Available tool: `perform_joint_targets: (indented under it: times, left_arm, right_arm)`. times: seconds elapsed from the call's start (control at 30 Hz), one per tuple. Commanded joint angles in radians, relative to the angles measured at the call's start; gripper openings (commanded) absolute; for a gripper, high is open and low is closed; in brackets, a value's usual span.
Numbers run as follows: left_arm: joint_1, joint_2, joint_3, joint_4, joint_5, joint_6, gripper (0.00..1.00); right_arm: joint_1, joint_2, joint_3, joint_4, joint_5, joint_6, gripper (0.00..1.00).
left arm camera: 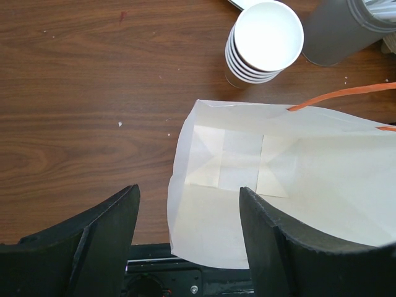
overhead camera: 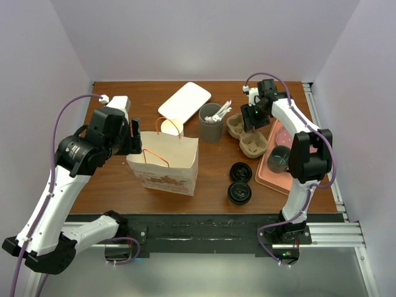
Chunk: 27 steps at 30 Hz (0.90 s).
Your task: Pack the takeout coffee
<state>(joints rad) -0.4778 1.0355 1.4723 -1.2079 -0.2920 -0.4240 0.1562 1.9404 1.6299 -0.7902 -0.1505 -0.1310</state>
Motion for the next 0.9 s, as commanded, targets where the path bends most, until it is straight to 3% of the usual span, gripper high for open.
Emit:
perform_joint_targets:
  times: [0.0, 0.3, 0.87]
  left_arm:
    - [0.002, 0.020, 0.052, 0.008, -0.004, 0.027, 0.70]
    - [0.002, 0.049, 0.088, 0.022, 0.008, 0.025, 0.70]
    - [0.002, 0.044, 0.080, 0.027, 0.017, 0.028, 0.70]
  right_arm:
    - [0.003, -0.049, -0.041, 0.058, -0.047, -0.021, 0.56]
    - [0.025, -0.055, -0.073, 0.074, -0.006, -0.025, 0.55]
    - [0.040, -0.069, 0.010, 0.016, 0.000, -0.004, 0.55]
